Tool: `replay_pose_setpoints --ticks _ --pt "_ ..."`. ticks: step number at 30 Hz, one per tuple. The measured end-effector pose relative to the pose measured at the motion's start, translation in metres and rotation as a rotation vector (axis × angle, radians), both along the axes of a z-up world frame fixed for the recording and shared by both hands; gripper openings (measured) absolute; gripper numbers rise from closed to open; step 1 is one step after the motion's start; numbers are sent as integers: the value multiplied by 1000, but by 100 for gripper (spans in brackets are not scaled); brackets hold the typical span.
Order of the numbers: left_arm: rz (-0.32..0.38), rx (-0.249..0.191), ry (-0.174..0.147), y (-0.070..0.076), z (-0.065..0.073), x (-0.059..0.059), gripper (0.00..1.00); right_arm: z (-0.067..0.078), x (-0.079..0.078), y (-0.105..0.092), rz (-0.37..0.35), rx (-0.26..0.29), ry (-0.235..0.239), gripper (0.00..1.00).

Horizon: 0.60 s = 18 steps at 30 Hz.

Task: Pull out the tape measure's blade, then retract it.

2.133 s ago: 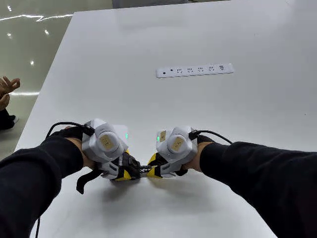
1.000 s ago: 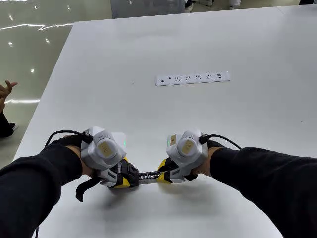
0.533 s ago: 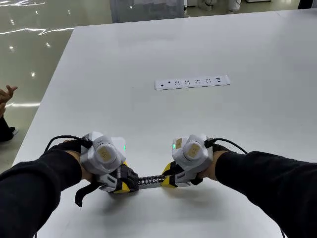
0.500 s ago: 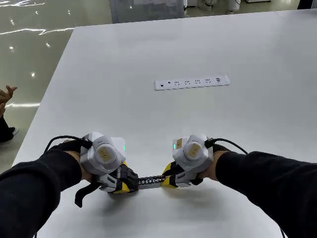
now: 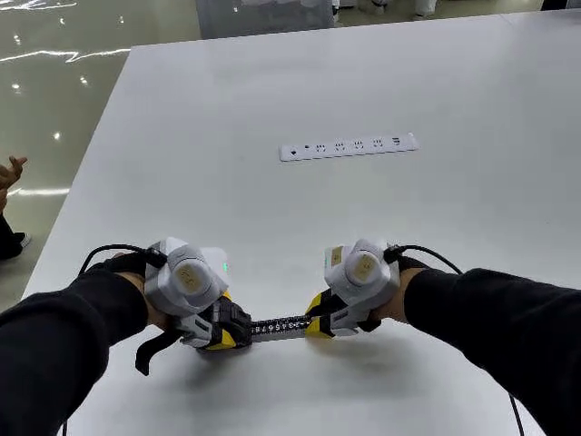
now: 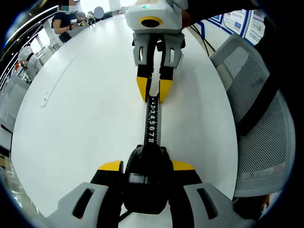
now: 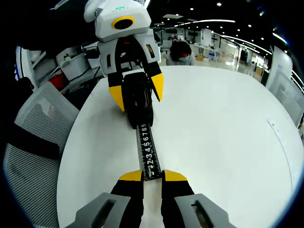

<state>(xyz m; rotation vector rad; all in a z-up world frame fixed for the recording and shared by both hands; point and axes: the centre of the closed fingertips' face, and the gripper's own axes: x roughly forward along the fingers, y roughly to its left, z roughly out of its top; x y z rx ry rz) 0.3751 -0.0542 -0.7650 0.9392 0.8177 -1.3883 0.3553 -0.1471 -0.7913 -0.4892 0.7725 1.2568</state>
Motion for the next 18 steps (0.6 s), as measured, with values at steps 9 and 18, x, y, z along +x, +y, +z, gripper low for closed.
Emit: replay_pose_setpoints --ticks 9,18 --pt "0 1 -1 0 0 0 31 -1 -1 -8 -8 -4 3 9" --pt "0 2 -4 1 0 -1 31 0 -3 -15 -21 -3 9 9"
